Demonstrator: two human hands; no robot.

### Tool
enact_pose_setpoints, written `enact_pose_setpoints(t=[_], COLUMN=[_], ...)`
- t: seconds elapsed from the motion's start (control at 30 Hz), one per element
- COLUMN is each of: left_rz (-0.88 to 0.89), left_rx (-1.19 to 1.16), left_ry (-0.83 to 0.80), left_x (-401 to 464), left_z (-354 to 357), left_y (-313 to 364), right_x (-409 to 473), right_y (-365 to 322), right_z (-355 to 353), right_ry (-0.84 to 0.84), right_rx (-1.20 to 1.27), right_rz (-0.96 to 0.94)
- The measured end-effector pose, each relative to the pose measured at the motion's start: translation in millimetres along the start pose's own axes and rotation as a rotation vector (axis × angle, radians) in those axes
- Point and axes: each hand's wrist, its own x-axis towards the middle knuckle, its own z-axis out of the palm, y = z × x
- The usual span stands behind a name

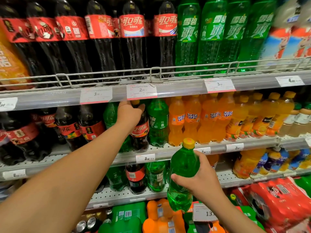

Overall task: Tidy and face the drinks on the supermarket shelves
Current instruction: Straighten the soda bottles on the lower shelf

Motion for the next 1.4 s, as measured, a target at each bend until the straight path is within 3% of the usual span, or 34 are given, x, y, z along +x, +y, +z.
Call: enact_pose_setpoints(t=[0.53,0.83,1.1,1.4], left_rz=[0.282,0.199,0.023,0.096], left_rx=[0.176,-0.052,0.054,0.108], left_ry=[0.0,0.013,-0.079,-0.084], left_x=[-77.1,-96.3,-124.5,-121.3], left_z=[-38.6,-102.4,-155.0,-195.7], left_y=[-15.2,-16.4,-74.3,-81.6], right_x=[-20.7,-7.3,26.8,74.7], right_y=[-10.5,-40.1,-96.3,-123.8], right_z=[9.8,25.7,62.8,113.8], right_ry=[-0.047,-0.018,0.101,0.25], right_rx=[-0.18,-0.205,-0.182,-0.202], right_rz=[-0.018,-0.026,-0.261,-0.294])
